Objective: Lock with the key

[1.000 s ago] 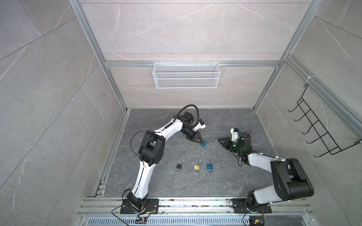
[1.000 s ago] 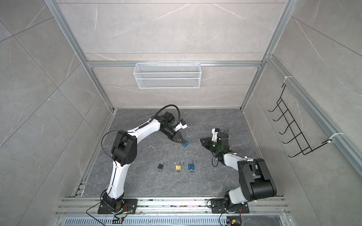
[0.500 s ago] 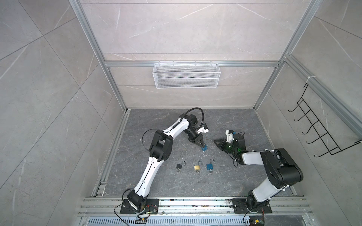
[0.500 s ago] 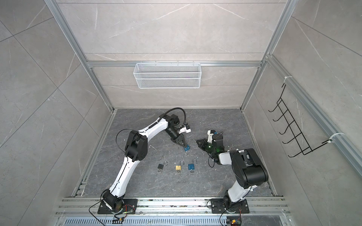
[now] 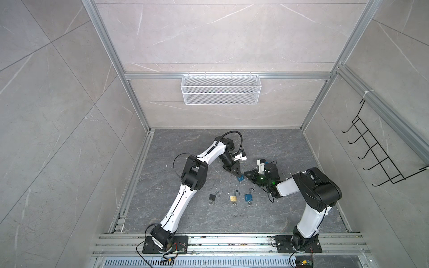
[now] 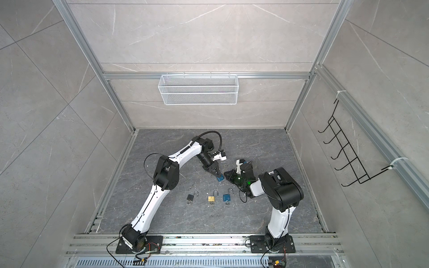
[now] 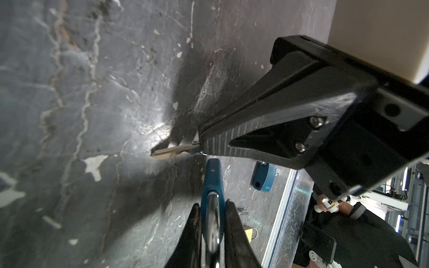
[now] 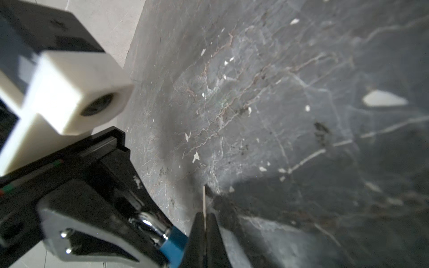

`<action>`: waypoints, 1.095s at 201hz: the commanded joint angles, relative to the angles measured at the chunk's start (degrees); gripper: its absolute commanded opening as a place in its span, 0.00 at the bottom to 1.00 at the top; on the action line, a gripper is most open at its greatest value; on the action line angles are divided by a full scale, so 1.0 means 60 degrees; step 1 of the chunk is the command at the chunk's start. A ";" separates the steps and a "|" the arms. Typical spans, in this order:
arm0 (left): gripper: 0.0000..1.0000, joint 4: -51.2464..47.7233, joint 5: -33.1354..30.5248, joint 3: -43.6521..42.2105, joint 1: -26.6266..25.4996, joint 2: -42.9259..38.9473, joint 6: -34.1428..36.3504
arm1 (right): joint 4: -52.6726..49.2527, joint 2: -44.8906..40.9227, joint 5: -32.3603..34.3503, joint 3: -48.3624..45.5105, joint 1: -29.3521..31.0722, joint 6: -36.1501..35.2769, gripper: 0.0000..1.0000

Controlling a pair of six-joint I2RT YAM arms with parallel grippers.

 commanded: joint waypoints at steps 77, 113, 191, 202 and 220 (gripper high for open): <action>0.17 0.0067 -0.0573 0.0421 0.0263 0.0306 -0.0318 | -0.0165 -0.0161 0.0954 0.0015 0.0155 0.0105 0.00; 0.27 0.0538 -0.0753 0.0447 0.0368 0.0186 -0.0617 | -0.0686 -0.0678 0.1203 -0.0121 0.0239 -0.0092 0.16; 0.46 0.1387 -0.0834 0.0906 0.0611 -0.0083 -0.1289 | -0.2111 -0.2067 0.1459 -0.0061 0.0324 -0.0681 0.28; 0.47 0.1575 -0.0879 0.0913 0.0612 -0.0168 -0.1410 | -0.2277 -0.2182 0.1435 -0.0029 0.0315 -0.0711 0.28; 0.50 0.2011 -0.1115 0.0819 0.0623 -0.0434 -0.1757 | -0.2575 -0.2399 0.1207 0.0099 0.0316 -0.0949 0.30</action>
